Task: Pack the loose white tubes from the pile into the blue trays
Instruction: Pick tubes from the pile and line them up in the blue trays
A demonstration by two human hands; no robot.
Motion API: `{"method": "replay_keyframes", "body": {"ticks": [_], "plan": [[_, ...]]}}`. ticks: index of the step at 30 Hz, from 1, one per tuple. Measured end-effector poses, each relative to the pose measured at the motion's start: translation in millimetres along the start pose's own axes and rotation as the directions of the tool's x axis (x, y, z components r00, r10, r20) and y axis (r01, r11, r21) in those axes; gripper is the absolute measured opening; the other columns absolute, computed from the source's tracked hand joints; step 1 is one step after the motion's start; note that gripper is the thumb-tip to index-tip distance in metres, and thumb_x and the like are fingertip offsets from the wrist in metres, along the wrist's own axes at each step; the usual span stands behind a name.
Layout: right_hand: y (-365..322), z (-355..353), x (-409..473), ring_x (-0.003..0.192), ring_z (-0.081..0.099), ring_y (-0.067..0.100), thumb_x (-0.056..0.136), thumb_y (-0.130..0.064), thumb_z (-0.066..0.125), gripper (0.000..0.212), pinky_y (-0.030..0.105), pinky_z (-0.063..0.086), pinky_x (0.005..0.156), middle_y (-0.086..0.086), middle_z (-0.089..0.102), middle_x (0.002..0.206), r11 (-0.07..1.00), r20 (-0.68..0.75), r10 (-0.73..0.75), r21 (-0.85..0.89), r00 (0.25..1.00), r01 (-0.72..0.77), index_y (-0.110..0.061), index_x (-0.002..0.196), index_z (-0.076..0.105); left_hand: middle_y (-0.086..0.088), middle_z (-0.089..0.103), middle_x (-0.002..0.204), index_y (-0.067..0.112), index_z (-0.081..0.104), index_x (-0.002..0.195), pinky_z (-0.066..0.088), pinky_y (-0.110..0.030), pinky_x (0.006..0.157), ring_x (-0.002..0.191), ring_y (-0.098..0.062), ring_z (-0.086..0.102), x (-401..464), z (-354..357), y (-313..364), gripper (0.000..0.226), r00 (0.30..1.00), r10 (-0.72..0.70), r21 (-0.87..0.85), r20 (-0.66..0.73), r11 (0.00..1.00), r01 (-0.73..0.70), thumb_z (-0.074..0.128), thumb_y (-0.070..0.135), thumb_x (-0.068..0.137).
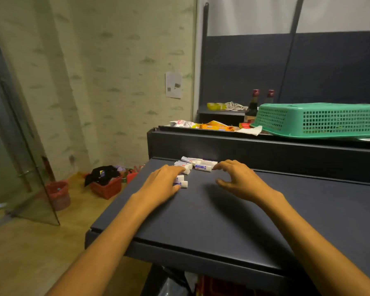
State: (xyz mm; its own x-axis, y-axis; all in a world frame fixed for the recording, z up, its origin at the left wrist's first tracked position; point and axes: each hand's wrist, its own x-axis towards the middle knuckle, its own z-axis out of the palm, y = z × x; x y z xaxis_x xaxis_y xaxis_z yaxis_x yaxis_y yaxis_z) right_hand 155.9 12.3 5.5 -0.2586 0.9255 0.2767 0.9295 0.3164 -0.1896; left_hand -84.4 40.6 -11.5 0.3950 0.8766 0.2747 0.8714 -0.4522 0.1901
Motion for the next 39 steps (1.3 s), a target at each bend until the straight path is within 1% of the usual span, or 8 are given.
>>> {"method": "replay_keyframes", "body": {"ticks": [10, 15, 21, 26, 31, 34, 37, 39], "plan": [[19.4, 1.6, -7.6, 0.113, 0.052, 0.012, 0.092, -0.035, 0.061, 0.043, 0.030, 0.047, 0.095, -0.002, 0.056, 0.129, 0.999, -0.030, 0.054, 0.007, 0.998, -0.054, -0.024, 0.133, 0.051, -0.001, 0.061, 0.121, 0.020, 0.067, 0.115, 0.043, -0.029, 0.093, 0.111, -0.021, 0.055, 22.0, 9.9, 6.9, 0.026, 0.990, 0.138, -0.014, 0.031, 0.990, -0.138, 0.057, 0.015, 0.092], [25.7, 1.6, -12.2, 0.112, 0.052, 0.011, 0.092, -0.034, 0.061, 0.042, 0.028, 0.047, 0.094, -0.003, 0.056, 0.129, 0.999, -0.036, 0.036, 0.023, 0.999, -0.035, -0.024, 0.132, 0.051, 0.000, 0.062, 0.109, 0.027, 0.061, 0.106, 0.045, -0.036, 0.087, 0.098, -0.021, 0.060, 19.6, 12.1, 10.9, 0.015, 0.996, 0.064, -0.048, 0.063, 0.997, -0.061, 0.060, 0.021, 0.092], [31.0, -1.7, -18.1, 0.112, 0.052, 0.011, 0.093, -0.034, 0.061, 0.043, 0.027, 0.047, 0.094, -0.002, 0.056, 0.129, 0.999, -0.033, 0.014, 0.051, 0.999, -0.012, -0.023, 0.133, 0.050, 0.004, 0.055, 0.114, 0.025, 0.064, 0.119, 0.047, -0.029, 0.091, 0.104, -0.015, 0.055, 15.7, -1.6, 17.9, 0.036, 0.995, 0.091, -0.166, -0.042, 0.981, -0.097, 0.072, 0.018, 0.085], [32.3, 0.4, -17.9, 0.111, 0.052, 0.010, 0.092, -0.033, 0.062, 0.042, 0.030, 0.048, 0.096, -0.003, 0.056, 0.129, 0.996, -0.023, -0.008, 0.090, 1.000, 0.010, -0.024, 0.132, 0.050, 0.001, 0.059, 0.097, 0.017, 0.071, 0.095, 0.052, -0.029, 0.077, 0.084, -0.016, 0.060, 5.2, -16.2, 16.2, 0.028, 0.994, -0.014, -0.284, -0.107, 0.959, -0.017, 0.084, 0.014, 0.070], [23.1, 5.7, -13.1, 0.107, 0.054, 0.009, 0.092, -0.032, 0.062, 0.041, 0.029, 0.049, 0.092, -0.004, 0.057, 0.126, 0.992, -0.016, -0.020, 0.127, 1.000, 0.022, -0.025, 0.131, 0.052, 0.000, 0.067, 0.088, 0.016, 0.065, 0.084, 0.048, -0.017, 0.065, 0.075, -0.017, 0.063, -8.2, -20.2, -3.1, 0.026, 0.985, -0.106, -0.328, -0.139, 0.943, 0.055, 0.085, 0.009, 0.068], [11.7, 7.5, -4.7, 0.107, 0.054, 0.010, 0.092, -0.032, 0.062, 0.041, 0.030, 0.050, 0.093, -0.004, 0.057, 0.126, 0.990, -0.015, -0.031, 0.138, 0.999, 0.033, -0.024, 0.131, 0.052, 0.004, 0.068, 0.086, 0.016, 0.070, 0.089, 0.046, -0.009, 0.062, 0.074, -0.016, 0.063, -11.2, -20.9, -18.1, 0.025, 0.983, -0.063, -0.317, -0.175, 0.948, 0.005, 0.084, 0.011, 0.070], [-0.7, 11.9, 6.6, 0.107, 0.054, 0.010, 0.092, -0.031, 0.062, 0.041, 0.030, 0.050, 0.092, -0.003, 0.057, 0.126, 0.990, -0.006, -0.045, 0.134, 0.999, 0.046, -0.023, 0.131, 0.052, 0.003, 0.070, 0.094, 0.018, 0.074, 0.104, 0.054, -0.024, 0.075, 0.080, -0.013, 0.064, -10.0, -22.8, -33.3, 0.031, 0.982, 0.030, -0.295, -0.189, 0.952, -0.086, 0.082, 0.015, 0.074], [-9.2, 16.8, 16.5, 0.104, 0.055, 0.009, 0.092, -0.031, 0.063, 0.041, 0.026, 0.050, 0.089, -0.003, 0.058, 0.125, 0.989, 0.005, -0.046, 0.138, 0.999, 0.045, -0.023, 0.130, 0.052, 0.004, 0.071, 0.093, 0.019, 0.075, 0.104, 0.054, -0.027, 0.074, 0.081, -0.012, 0.064, -8.2, -25.5, -42.9, 0.030, 0.979, 0.070, -0.278, -0.191, 0.953, -0.122, 0.082, 0.018, 0.074]]}}
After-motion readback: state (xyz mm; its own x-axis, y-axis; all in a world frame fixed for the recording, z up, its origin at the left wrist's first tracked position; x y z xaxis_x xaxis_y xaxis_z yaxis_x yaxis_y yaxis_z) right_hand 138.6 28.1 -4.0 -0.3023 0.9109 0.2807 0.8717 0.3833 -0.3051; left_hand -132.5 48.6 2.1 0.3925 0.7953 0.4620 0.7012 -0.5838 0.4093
